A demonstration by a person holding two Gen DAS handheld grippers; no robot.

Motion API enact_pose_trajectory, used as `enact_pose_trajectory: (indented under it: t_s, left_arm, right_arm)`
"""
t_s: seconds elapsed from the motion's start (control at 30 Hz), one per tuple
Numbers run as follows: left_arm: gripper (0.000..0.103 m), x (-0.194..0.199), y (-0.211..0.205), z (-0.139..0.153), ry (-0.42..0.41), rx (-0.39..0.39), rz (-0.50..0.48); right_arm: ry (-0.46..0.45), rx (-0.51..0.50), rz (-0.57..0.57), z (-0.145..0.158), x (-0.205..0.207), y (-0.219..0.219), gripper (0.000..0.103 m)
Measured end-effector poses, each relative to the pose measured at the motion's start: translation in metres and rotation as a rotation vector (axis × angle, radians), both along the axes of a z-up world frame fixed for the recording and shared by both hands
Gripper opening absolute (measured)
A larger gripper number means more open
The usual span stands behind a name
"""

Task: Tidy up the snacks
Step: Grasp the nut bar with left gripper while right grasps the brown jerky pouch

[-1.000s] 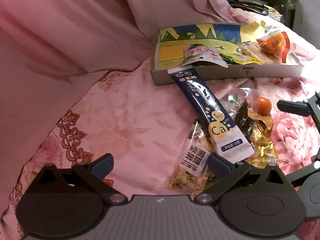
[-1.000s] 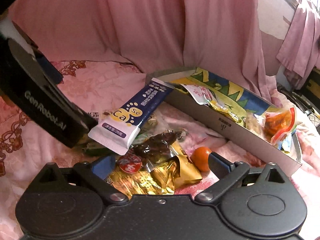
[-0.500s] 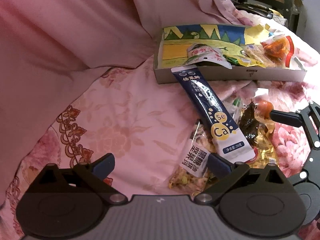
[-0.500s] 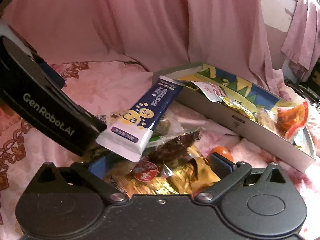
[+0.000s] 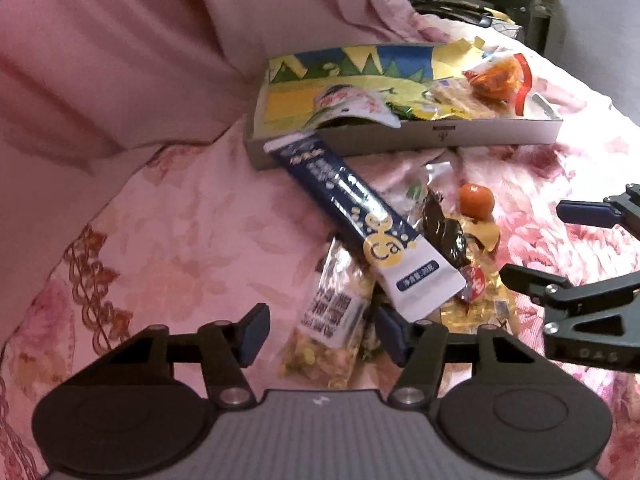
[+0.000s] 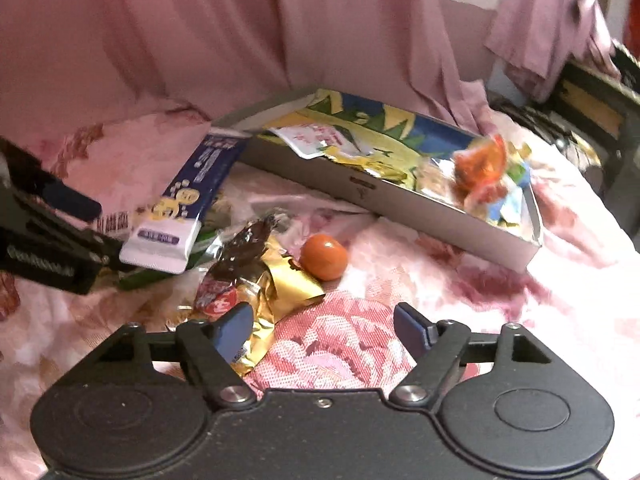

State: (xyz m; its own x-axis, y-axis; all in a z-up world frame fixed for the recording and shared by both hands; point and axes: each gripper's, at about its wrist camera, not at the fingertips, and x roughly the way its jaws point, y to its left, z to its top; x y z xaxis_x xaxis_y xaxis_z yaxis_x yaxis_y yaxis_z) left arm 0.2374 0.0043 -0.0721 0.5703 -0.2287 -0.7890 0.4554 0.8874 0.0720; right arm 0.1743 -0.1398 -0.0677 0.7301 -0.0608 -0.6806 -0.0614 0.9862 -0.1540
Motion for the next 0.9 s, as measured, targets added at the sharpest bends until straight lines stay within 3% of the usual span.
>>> enact_pose_trajectory:
  t_s: [0.13, 0.33, 0.6, 0.83, 0.9]
  left_arm:
    - [0.064, 0.006, -0.004, -0.002, -0.017, -0.013, -0.008]
    - [0.065, 0.02, -0.001, -0.005, 0.001, -0.06, 0.025]
    - [0.044, 0.023, -0.005, -0.004, 0.049, -0.081, 0.035]
    - [0.043, 0.023, -0.005, -0.001, 0.108, -0.089, 0.08]
    - [0.042, 0.021, -0.004, 0.0, 0.126, -0.093, 0.097]
  right_arm:
    - [-0.021, 0.068, 0.015, 0.003, 0.001, -0.003, 0.079]
    - [-0.035, 0.064, 0.125, -0.005, 0.009, 0.016, 0.076]
    - [-0.048, 0.05, 0.139, -0.016, 0.021, 0.03, 0.073]
    - [-0.03, 0.069, 0.132, -0.013, 0.016, 0.03, 0.042]
    - [-0.02, 0.062, 0.136, -0.011, 0.012, 0.03, 0.04]
